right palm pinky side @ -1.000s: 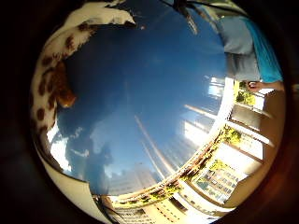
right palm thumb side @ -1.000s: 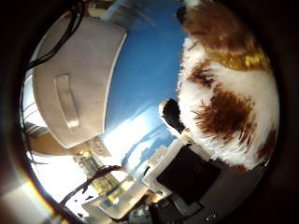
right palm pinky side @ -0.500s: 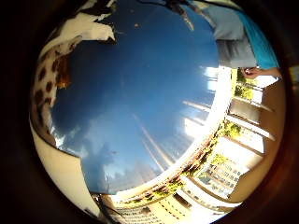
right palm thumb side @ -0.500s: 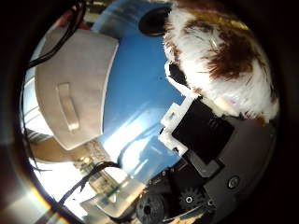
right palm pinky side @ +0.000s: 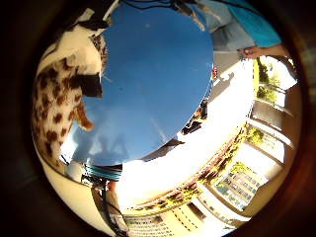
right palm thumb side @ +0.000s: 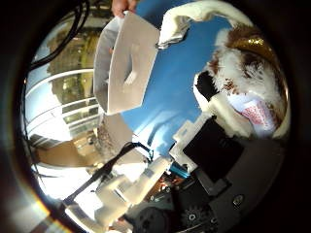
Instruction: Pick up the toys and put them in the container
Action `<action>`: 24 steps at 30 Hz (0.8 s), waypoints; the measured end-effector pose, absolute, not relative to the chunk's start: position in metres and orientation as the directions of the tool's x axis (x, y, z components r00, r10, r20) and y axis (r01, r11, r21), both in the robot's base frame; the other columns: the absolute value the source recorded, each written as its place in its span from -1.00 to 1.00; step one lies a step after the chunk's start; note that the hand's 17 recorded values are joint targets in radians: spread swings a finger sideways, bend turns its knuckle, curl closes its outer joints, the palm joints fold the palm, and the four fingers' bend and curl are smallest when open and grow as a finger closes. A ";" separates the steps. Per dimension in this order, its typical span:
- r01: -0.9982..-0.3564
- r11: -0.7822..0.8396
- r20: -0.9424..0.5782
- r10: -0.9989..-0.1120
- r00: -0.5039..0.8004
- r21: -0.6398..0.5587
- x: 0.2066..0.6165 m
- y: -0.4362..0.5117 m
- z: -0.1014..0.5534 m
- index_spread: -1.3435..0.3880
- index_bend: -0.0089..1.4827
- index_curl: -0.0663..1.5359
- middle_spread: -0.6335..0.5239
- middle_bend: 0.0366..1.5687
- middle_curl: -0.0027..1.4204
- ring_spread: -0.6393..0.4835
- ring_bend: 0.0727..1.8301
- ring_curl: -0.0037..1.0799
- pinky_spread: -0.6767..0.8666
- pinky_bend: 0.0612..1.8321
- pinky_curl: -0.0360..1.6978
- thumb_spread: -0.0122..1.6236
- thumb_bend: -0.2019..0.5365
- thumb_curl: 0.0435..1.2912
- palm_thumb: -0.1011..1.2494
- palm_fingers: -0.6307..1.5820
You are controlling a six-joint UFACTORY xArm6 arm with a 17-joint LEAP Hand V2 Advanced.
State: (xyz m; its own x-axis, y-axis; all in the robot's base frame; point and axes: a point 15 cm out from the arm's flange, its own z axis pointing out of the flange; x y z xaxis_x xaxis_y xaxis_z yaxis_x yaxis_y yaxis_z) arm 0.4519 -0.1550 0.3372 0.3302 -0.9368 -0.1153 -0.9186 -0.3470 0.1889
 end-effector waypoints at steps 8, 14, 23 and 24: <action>-0.924 -0.362 -0.092 -0.931 0.352 0.125 0.402 -0.151 0.414 -0.80 -0.35 0.23 -0.23 0.71 0.46 -0.07 0.68 0.51 0.05 0.84 -0.10 0.36 -0.48 0.23 0.63 0.28; -0.909 -0.415 -0.017 -0.910 0.415 0.037 0.391 -0.120 0.465 -0.85 -0.39 0.41 -0.23 0.75 0.47 -0.07 0.72 0.52 0.04 0.86 -0.07 0.37 -0.49 0.29 0.60 0.24; -0.883 -0.450 0.018 -0.892 0.452 -0.134 0.422 -0.035 0.497 -0.90 -0.44 0.64 -0.21 0.79 0.47 -0.07 0.76 0.52 0.04 0.87 -0.04 0.36 -0.49 0.36 0.56 0.23; -0.881 -0.445 0.017 -0.894 0.448 -0.163 0.430 -0.022 0.499 -0.90 -0.44 0.67 -0.21 0.79 0.47 -0.07 0.76 0.52 0.04 0.87 -0.04 0.36 -0.49 0.36 0.55 0.23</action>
State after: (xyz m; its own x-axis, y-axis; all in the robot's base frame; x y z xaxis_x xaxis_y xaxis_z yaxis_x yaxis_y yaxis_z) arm 0.4297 -0.0220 0.4994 0.4481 -0.8938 0.0165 -0.8808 -0.4446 -0.1629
